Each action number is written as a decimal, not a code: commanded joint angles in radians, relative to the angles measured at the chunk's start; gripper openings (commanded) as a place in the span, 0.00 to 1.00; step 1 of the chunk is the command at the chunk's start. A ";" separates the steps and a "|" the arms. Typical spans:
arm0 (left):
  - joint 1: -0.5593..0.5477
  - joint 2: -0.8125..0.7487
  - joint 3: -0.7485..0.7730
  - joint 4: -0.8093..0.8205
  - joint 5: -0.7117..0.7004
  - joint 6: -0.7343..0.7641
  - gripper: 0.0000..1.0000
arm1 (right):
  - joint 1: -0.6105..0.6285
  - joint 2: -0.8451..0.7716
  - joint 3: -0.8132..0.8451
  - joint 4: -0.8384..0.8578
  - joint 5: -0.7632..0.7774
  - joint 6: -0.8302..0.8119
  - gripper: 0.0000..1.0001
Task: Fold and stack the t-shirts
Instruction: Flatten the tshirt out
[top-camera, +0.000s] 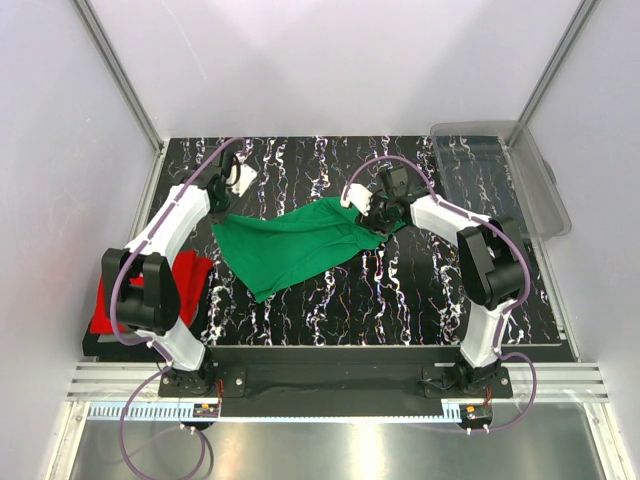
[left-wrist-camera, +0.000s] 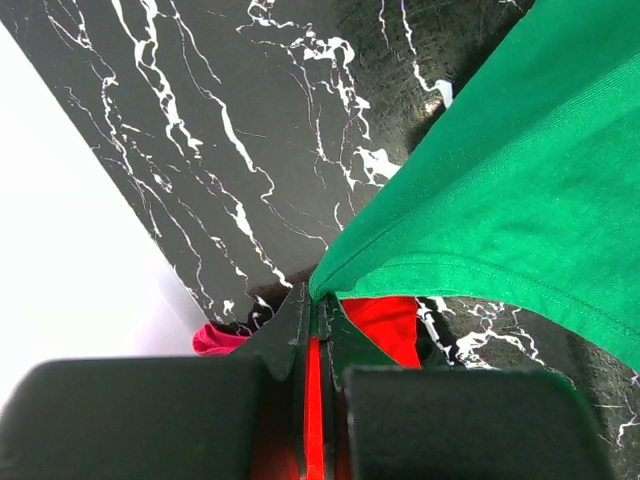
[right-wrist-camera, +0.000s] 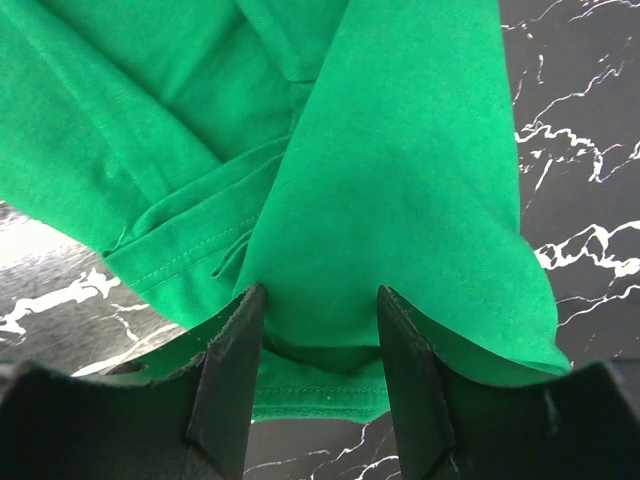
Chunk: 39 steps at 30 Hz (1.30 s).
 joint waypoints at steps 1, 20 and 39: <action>0.000 0.000 0.019 0.018 -0.003 -0.010 0.00 | 0.016 -0.014 0.072 -0.041 -0.021 0.017 0.56; 0.000 0.008 0.026 0.020 -0.009 -0.011 0.00 | 0.032 0.032 0.171 -0.144 0.016 0.046 0.00; 0.000 0.002 0.014 0.023 -0.011 -0.005 0.00 | 0.033 0.035 0.137 -0.193 0.028 0.091 0.54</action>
